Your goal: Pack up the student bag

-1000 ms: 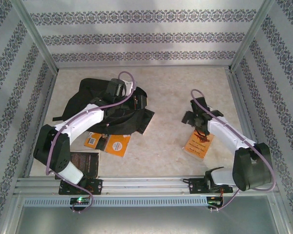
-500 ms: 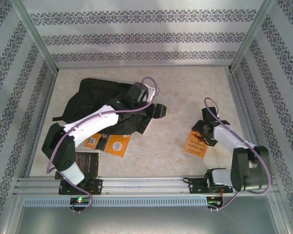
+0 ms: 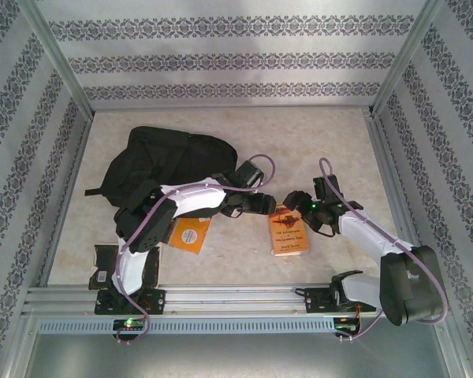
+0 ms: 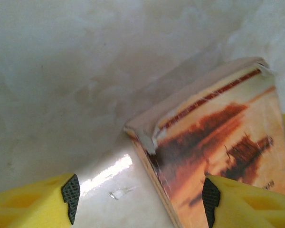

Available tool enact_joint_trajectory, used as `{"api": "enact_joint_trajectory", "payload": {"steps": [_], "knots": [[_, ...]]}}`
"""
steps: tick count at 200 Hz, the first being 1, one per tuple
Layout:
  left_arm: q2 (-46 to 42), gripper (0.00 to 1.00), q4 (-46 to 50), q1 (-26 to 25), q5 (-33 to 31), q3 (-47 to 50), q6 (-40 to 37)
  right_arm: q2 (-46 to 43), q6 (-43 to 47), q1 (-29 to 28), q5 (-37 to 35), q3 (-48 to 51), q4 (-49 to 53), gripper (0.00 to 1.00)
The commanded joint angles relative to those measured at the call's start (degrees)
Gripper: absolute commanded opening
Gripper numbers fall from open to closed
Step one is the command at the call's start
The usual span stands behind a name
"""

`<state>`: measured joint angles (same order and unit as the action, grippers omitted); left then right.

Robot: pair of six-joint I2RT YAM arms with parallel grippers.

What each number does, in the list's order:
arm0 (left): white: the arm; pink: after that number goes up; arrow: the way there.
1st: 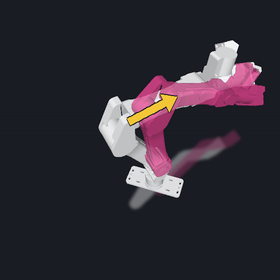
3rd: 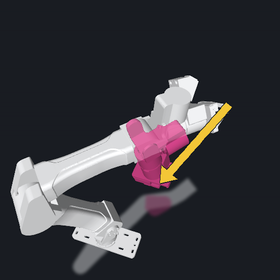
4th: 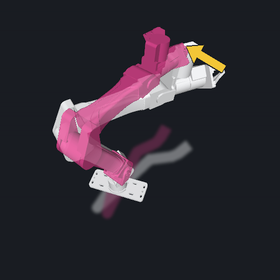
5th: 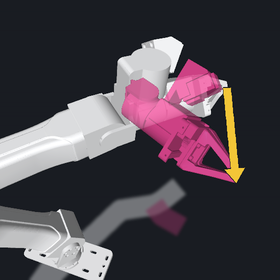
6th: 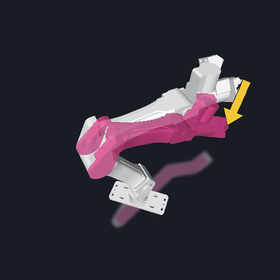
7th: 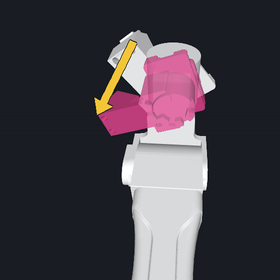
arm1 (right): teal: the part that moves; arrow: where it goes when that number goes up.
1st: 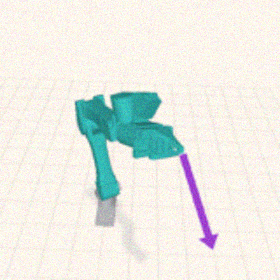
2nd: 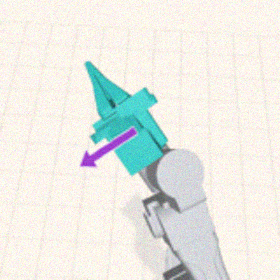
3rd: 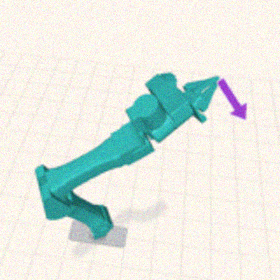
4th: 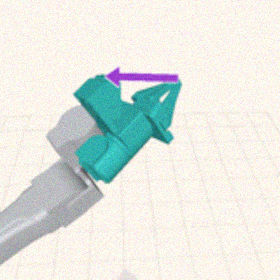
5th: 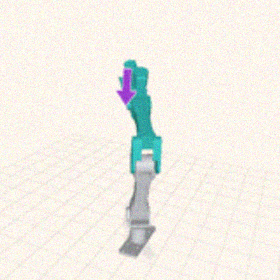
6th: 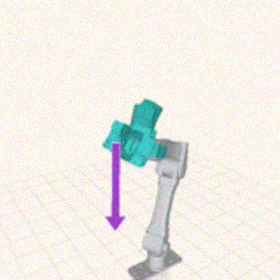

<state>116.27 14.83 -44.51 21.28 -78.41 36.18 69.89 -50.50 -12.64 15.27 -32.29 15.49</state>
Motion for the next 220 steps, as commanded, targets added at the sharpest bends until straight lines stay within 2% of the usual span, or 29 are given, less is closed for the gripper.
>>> {"api": "enact_joint_trajectory", "payload": {"steps": [1, 24, 59, 93, 117, 173, 208, 220], "knots": [[2.2, 0.70, 1.0, -0.1, 2.6, -2.9, 4.2, -1.3, 2.5, -0.7, -0.9, -1.8, 6.8, 0.81], [4.2, 0.70, -0.4, -0.1, 5.4, -3.3, 6.5, -2.5, 3.9, -0.8, -2.5, -0.7, 9.6, 0.81], [7.0, 0.71, -6.8, -0.1, 12.9, -4.0, 9.7, -2.8, 2.4, -1.1, 4.6, 3.4, 5.5, 0.80], [11.6, 0.67, -6.7, 0.0, 17.3, -9.4, 12.5, -5.0, -1.0, -1.2, 10.1, 6.4, -0.5, 0.72], [11.7, 0.67, -9.4, 0.3, 18.4, -9.3, 14.4, -6.6, -2.2, -1.3, 11.8, 6.9, -2.1, 0.63], [10.9, 0.65, -14.8, 1.0, 20.0, -4.3, 18.0, -7.5, -0.6, -1.3, 12.0, 5.2, -2.6, 0.35], [9.5, 0.65, -16.0, 1.8, 20.6, -3.3, 18.9, -4.8, 0.9, -1.4, 11.4, 3.5, -1.5, 0.09], [7.8, 0.65, -13.7, 2.5, 19.4, -3.3, 17.1, -4.5, 1.5, -1.4, 11.5, 3.0, -0.7, 0.05]]}}
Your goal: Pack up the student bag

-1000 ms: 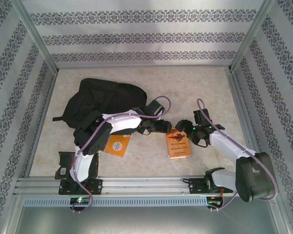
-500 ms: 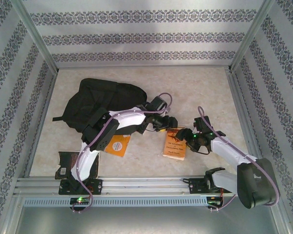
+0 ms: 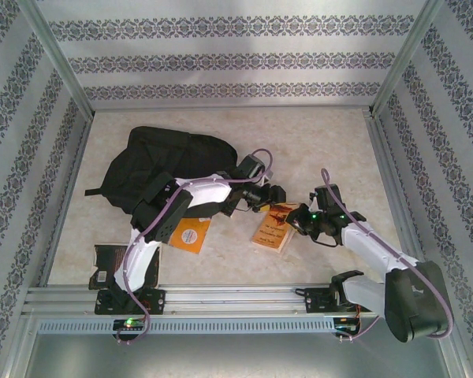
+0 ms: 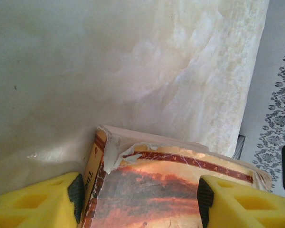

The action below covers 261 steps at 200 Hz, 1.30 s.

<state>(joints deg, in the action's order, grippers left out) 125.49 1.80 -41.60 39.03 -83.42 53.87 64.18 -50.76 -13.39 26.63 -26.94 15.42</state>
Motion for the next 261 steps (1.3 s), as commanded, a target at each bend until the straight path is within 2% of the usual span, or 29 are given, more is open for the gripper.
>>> {"api": "enact_joint_trajectory", "payload": {"steps": [1, 25, 65, 84, 97, 115, 129, 170, 200, 228, 261], "knots": [[-1.6, 0.65, -0.4, -0.4, 1.5, 1.7, -0.8, 1.2, 1.8, -0.7, 0.1, -2.4, -0.6, 0.04], [-7.9, 0.67, 7.7, 1.6, -4.1, 1.6, -7.6, -1.0, 3.0, -0.7, -0.7, -3.3, 1.8, 0.00], [-19.2, 0.73, 23.6, 2.1, -15.4, -2.2, -20.8, -6.6, 3.1, -0.6, 0.0, -5.8, 2.1, 0.00], [-24.7, 0.77, 25.9, 2.5, -20.3, -0.1, -24.7, -7.7, 1.3, -0.4, 4.2, -7.5, -2.2, 0.00], [-27.9, 0.79, 26.5, 3.8, -21.0, 1.9, -25.7, -8.0, 0.9, -0.9, 7.1, -8.9, -5.6, 0.00], [-30.7, 0.80, 25.4, 7.4, -15.5, 4.9, -24.3, -8.1, 2.4, -1.7, 10.0, -11.5, -8.7, 0.00], [-32.6, 0.83, 21.9, 9.9, -8.0, 7.8, -22.5, -8.3, 4.0, -2.4, 11.5, -13.0, -10.8, 0.00], [-36.5, 0.86, 17.6, 11.3, 3.7, 11.1, -25.4, -7.2, 3.4, -4.1, 19.2, -13.8, -21.4, 0.00], [-38.0, 0.85, 8.8, 14.0, 11.7, 15.5, -19.8, -5.5, 0.2, -5.5, 23.4, -13.2, -29.0, 0.00], [-38.9, 0.78, -6.5, 15.1, 18.6, 21.0, -10.5, -4.9, 0.2, -6.7, 24.2, -13.1, -30.1, 0.00], [-38.7, 0.62, -21.1, 15.6, 23.3, 24.3, -1.8, -4.2, 0.6, -6.7, 23.8, -12.9, -29.9, 0.00]]}}
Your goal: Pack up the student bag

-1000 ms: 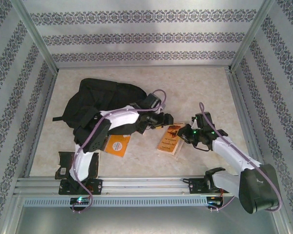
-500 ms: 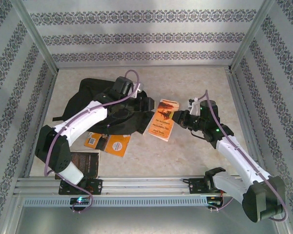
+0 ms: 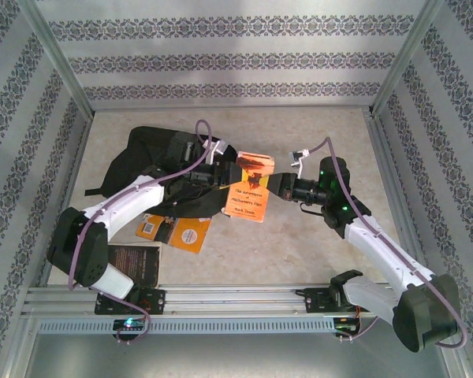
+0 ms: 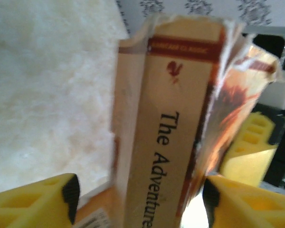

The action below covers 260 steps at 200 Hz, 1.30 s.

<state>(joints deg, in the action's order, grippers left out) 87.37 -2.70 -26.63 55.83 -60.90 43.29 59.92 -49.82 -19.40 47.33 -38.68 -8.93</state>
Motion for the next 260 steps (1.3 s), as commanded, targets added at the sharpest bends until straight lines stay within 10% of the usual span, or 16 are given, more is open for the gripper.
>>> {"api": "enact_joint_trajectory", "payload": {"steps": [1, 38, 78, 109, 159, 260], "knots": [[-0.6, 0.61, -17.0, 0.7, 6.6, 1.9, 9.0, 0.1, -0.4, -0.7, 3.1, -1.1, -5.6, 0.00], [1.1, 0.52, -30.9, 0.9, 9.3, 4.0, 18.1, 2.6, -1.6, -0.6, 4.0, -1.9, -7.0, 0.00], [1.4, 0.18, -33.2, 2.5, 8.0, 4.3, 20.3, 1.6, -1.2, 0.6, 0.2, -2.0, -4.9, 0.00], [-0.4, 0.00, -33.1, 3.5, 3.6, 5.1, 19.8, -0.4, -0.5, 0.8, -5.2, -1.0, -1.4, 0.49], [-4.6, 0.00, -43.6, 3.5, -15.2, 11.6, 23.9, -6.4, -4.8, -1.8, -19.0, 3.8, -2.0, 0.91], [-8.2, 0.00, -50.2, 0.6, -40.9, 11.9, 34.2, 3.1, -21.2, -13.4, -26.1, 5.3, -31.0, 0.98]]}}
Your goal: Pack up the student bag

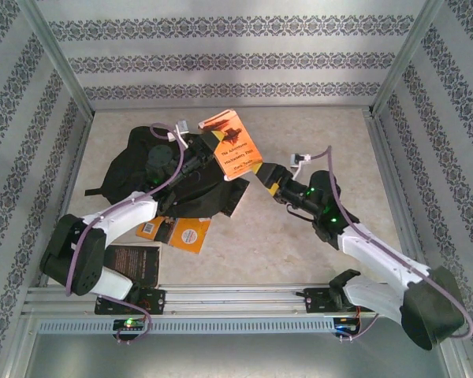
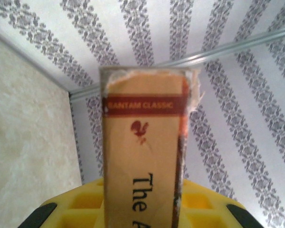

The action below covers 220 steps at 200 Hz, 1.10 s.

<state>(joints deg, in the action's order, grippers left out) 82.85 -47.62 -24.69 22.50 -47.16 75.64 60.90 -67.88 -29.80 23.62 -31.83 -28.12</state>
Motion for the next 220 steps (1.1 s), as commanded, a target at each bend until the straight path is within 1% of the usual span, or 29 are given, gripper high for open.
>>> {"api": "enact_joint_trajectory", "payload": {"steps": [1, 18, 29, 49, 66, 105, 120, 137, 177, 220], "knots": [[-3.8, 0.00, -5.2, -1.4, -7.8, -1.8, 1.9, 2.3, -3.2, -3.2, -2.5, -1.6, -11.9, 0.98], [-4.7, 0.00, -5.1, -1.9, -11.0, -0.7, 3.7, 4.6, -3.6, -5.2, -3.9, -3.5, -14.1, 0.98], [-5.0, 0.00, -5.1, -2.2, -12.2, -0.3, 4.8, 6.1, -4.3, -6.0, -5.2, -4.6, -14.4, 0.98], [-5.2, 0.00, -5.2, -2.9, -13.5, 0.3, 6.8, 10.2, -7.6, -6.7, -6.7, -6.4, -19.2, 0.98], [-5.0, 0.00, -5.2, -3.3, -13.5, 0.1, 8.1, 14.3, -12.4, -6.6, -7.8, -7.3, -26.1, 0.98], [-6.2, 0.00, -3.3, -3.8, -14.3, 0.8, 9.7, 26.5, -22.1, -6.8, -3.9, -13.5, -43.8, 0.98], [-6.9, 0.00, -1.6, -3.8, -14.8, 1.3, 10.1, 29.0, -23.7, -6.9, -4.5, -14.5, -48.5, 0.98], [-7.1, 0.00, -1.4, -3.8, -15.1, 1.9, 10.6, 29.1, -23.7, -6.9, -5.9, -14.3, -49.5, 0.97], [-7.9, 0.00, -1.0, -3.8, -16.2, 3.3, 10.2, 25.7, -22.0, -6.5, -7.4, -12.4, -47.5, 0.87], [-8.9, 0.00, 0.4, -3.6, -17.4, 3.2, 8.2, 22.1, -21.0, -5.4, -8.4, -8.5, -46.2, 0.80]]}}
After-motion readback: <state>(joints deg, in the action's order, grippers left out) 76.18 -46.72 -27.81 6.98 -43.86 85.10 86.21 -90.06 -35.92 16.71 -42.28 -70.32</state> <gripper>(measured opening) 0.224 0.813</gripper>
